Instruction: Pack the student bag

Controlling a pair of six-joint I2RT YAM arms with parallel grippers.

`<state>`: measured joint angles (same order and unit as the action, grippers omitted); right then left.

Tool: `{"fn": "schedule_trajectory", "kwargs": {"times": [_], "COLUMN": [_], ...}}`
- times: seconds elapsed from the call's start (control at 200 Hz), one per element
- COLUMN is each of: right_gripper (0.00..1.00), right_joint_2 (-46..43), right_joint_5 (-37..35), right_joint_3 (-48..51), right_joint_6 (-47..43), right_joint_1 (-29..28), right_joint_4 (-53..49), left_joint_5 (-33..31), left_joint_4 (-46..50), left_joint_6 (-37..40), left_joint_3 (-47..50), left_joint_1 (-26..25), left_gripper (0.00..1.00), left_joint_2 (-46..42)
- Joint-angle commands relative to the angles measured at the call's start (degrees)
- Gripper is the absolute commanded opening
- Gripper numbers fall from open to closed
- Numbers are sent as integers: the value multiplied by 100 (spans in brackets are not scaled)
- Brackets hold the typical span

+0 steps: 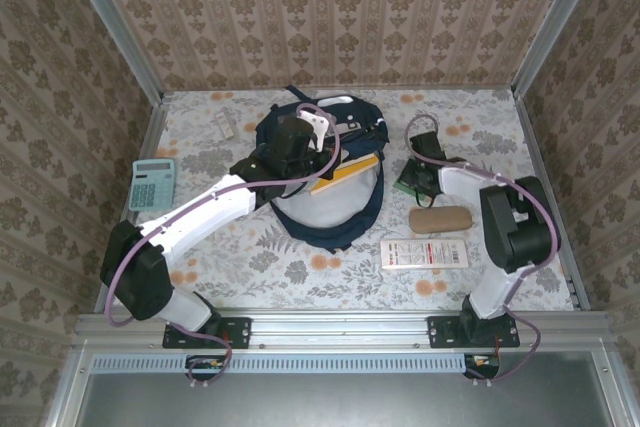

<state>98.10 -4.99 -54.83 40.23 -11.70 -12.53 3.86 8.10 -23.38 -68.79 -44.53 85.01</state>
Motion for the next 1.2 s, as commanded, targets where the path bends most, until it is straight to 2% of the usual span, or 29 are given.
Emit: {"fn": "schedule_trajectory", "kwargs": {"times": [0.0, 0.03, 0.14, 0.26, 0.34, 0.55, 0.785, 1.195], "right_gripper": [9, 14, 44, 87, 99, 99, 100, 100], "right_joint_2": [-657, -816, -1176, -1035, -697, -47, 630, 949], "right_joint_5": [-238, -252, -382, -605, -639, -652, -1147, -1259], "right_joint_3": [389, 456, 489, 132, -209, -704, -1390, -1303], "right_joint_6": [-172, -224, -392, -677, -752, -550, -279, 228], "right_joint_1": [88, 100, 116, 133, 147, 91, -27, -189], "right_joint_4": [-453, -458, -439, -587, -787, -913, -1496, -1409], "left_joint_5": [4, 0, 10, 10, 18, 19, 36, 55], "left_joint_4": [-276, -275, -267, -256, -252, -256, -256, -248], "left_joint_6": [-123, -133, -133, -139, -140, -131, -128, -136], "left_joint_3": [-257, -257, -274, -276, -275, -285, -301, -310], "left_joint_1": [42, 34, 16, 8, -2, -5, -5, -3], "left_gripper": [0, 0, 0, 0, 0, 0, 0, 0], "left_joint_2": [-231, -231, -240, -257, -257, -232, -188, -161]}}
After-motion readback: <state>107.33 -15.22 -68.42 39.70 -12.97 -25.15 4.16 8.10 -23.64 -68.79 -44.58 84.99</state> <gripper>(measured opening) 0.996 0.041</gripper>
